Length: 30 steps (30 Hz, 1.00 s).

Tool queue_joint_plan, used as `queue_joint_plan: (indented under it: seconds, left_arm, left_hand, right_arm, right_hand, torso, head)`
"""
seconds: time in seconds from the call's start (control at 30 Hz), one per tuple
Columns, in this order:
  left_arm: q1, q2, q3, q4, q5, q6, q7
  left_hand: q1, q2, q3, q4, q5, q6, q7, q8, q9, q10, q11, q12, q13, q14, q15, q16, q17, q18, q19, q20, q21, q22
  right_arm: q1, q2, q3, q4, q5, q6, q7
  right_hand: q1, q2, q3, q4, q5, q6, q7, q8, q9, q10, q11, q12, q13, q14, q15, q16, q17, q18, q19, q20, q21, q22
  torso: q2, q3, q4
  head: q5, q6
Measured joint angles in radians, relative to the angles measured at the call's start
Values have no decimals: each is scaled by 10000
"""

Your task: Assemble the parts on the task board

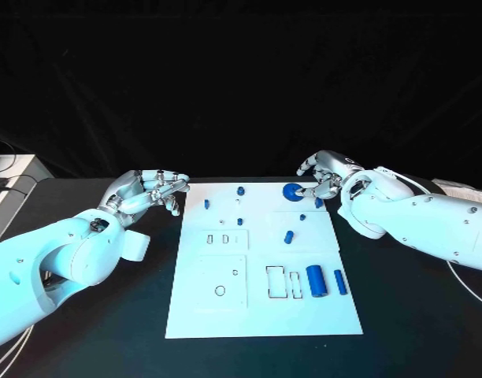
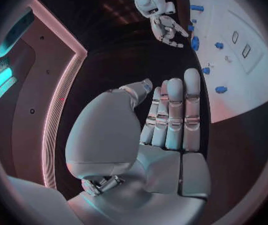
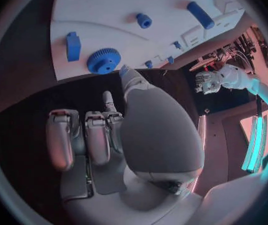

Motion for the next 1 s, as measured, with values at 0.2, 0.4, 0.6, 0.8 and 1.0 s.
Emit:
queue_joint_plan:
  seconds: [0.2, 0.4, 0.6, 0.8, 1.0]
  left_arm:
    - [-12, 2, 0, -26, 0, 22, -2]
    - [-18, 3, -2, -36, 1, 37, -3]
    - [-19, 10, -2, -45, 1, 48, -4]
    - [-20, 18, -2, -52, 1, 60, -7]
    - [-20, 16, 0, -67, 1, 68, -14]
  left_hand:
    - [0, 0, 31, -31, 0, 0, 0, 0, 5, 0, 0, 0, 4, 0, 0, 0, 0, 0, 0, 0, 0, 12]
    - [0, 0, 29, -29, 0, 0, 0, 0, 14, 0, 0, 0, 10, 0, 0, 0, -1, 0, 0, 0, 0, 19]
    - [0, 0, 29, -29, 0, 0, 0, 0, 13, 0, -1, 0, 9, 0, 0, 0, -1, 0, 0, 0, 0, 19]
    - [0, 0, 29, -29, 0, 0, 0, 0, 12, 0, 0, 1, 8, 0, 0, 0, -2, 1, 0, 0, 0, 18]
    - [0, 0, 29, -29, 0, 0, 0, 0, 11, 0, 0, 1, 8, 0, 0, 0, -2, 0, 0, 0, 0, 17]
  right_arm:
    - [3, 101, 2, -280, 310, 564, -209]
    - [4, 255, 2, -464, 502, 809, -353]
    - [6, 455, 2, -662, 605, 882, -410]
    - [8, 594, 2, -856, 770, 881, -430]
    - [8, 702, 2, -979, 987, 879, -433]
  right_hand:
    - [-39, 39, -77, -1, 58, -67, 20, 77, 0, 5, 5, 133, -1, 0, 72, 28, 0, 1, -5, 5, 241, -1]
    - [-41, 41, -77, -1, 155, -75, 28, 116, 12, 5, 5, 133, -1, 0, 72, 65, 0, -154, 0, 70, 314, -1]
    - [-132, 132, -77, -1, 301, -75, 28, 201, 23, 4, 5, 133, -2, 1, 72, 65, -1, -153, -1, 70, 389, -2]
    - [-197, 197, -77, -2, 482, -75, 28, 271, 22, 4, 5, 133, -3, 1, 72, 65, -2, -152, -1, 70, 429, -3]
    - [-228, 229, -77, -2, 484, -75, 28, 271, 24, 4, 5, 133, -4, 1, 71, 65, -3, -152, 0, 69, 430, -3]
  torso:
    - [15, 34, 13]
    - [30, 35, 25]
    - [29, 31, 29]
    - [29, 25, 36]
    - [25, 19, 25]
  head:
    - [-28, -28]
    - [-49, -71]
    - [-38, -107]
    - [-34, -133]
    - [-11, -151]
